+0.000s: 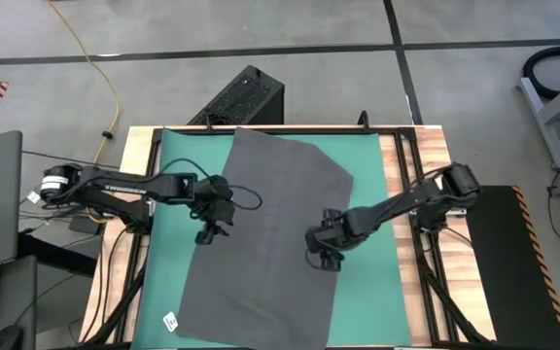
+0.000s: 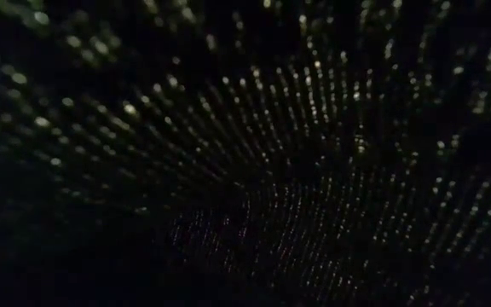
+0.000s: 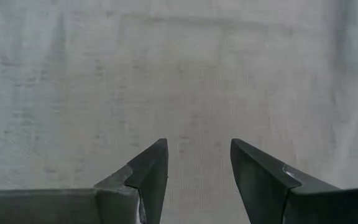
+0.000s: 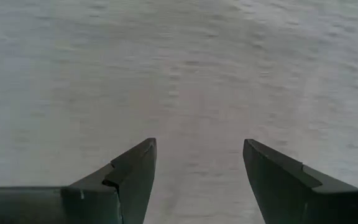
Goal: Roll towel into tight, uniform cylinder
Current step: Roll the gray towel
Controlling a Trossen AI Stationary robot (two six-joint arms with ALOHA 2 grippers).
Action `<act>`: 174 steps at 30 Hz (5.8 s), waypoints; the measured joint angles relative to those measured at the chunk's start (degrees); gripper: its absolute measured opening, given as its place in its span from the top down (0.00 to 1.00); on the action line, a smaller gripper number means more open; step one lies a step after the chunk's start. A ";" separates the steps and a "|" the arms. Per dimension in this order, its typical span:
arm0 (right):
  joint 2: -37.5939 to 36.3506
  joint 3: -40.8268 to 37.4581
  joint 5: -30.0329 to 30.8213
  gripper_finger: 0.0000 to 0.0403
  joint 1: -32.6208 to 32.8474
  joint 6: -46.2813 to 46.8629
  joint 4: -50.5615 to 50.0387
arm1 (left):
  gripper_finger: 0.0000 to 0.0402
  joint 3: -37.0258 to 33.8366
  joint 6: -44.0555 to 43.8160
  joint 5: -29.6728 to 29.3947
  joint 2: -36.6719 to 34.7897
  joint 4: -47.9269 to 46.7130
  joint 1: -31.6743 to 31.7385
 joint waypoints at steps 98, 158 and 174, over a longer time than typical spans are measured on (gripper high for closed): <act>-15.68 36.06 29.91 0.98 -36.01 -20.09 -17.93 | 1.00 33.99 29.45 -41.90 -2.96 4.95 24.27; 1.59 6.75 11.76 0.67 20.76 43.89 5.89 | 0.67 3.41 -29.36 -16.74 -3.27 -8.96 -29.47; 1.49 17.35 18.02 0.49 13.34 32.31 3.44 | 0.70 7.86 -28.52 -49.07 -20.87 -4.84 -25.96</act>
